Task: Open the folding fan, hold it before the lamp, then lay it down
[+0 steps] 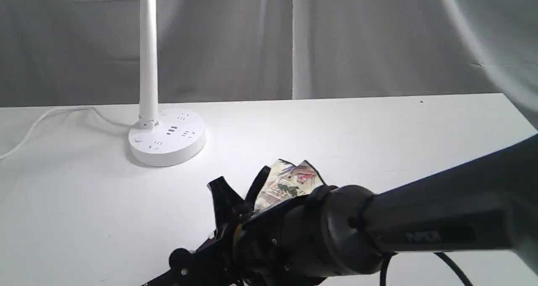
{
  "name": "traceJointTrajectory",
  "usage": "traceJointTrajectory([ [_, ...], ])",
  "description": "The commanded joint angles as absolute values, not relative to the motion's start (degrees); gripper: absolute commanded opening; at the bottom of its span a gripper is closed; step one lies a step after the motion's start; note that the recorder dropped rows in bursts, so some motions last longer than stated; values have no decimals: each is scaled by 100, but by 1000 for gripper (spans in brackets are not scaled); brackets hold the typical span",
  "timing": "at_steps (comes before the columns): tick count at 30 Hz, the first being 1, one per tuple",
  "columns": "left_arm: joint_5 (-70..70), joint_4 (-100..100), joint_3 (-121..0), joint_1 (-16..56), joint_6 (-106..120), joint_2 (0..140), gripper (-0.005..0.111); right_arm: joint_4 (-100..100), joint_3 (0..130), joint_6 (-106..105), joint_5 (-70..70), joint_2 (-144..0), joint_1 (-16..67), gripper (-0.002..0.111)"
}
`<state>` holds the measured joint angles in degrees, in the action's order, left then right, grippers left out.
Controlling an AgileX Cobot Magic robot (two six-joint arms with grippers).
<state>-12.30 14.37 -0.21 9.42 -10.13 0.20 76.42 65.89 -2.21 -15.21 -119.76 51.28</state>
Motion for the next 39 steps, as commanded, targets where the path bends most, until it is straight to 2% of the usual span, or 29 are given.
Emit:
traceJointTrajectory([
  [1, -1184, 1401, 0, 928, -1033, 0, 0, 7640, 6408, 232, -1455, -12067, 5125, 0],
  [6, -1184, 1401, 0, 928, -1033, 0, 0, 7611, 6408, 684, -1523, -12057, 5139, 0],
  [8, -1181, 1426, 0, 928, -1033, 0, 0, 7390, 6408, 945, -1803, -12057, 5139, 4],
  [11, -1156, 1423, 0, 928, -1022, 0, 0, 7152, 6408, 1346, -2300, -12057, 5139, 21],
  [16, -1029, 1423, 0, 928, -1036, 0, 0, 6645, 6408, 1702, -2758, -11958, 5147, 59],
  [20, -1013, 1259, 0, 928, -1046, 0, 0, 5890, 6408, 1702, -2828, -11768, 5147, 78],
  [29, 91, -457, 0, 928, -1046, 0, 0, 4599, 6408, 1793, -3686, -11247, 5147, 80],
  [35, 691, -457, 0, 928, -1046, 0, 0, 4721, 6408, 3429, -3757, -10945, 4906, 80],
  [39, 812, -457, 0, 928, -1046, 0, 0, 4851, 6362, 4196, -3862, -10655, 4444, 80],
])
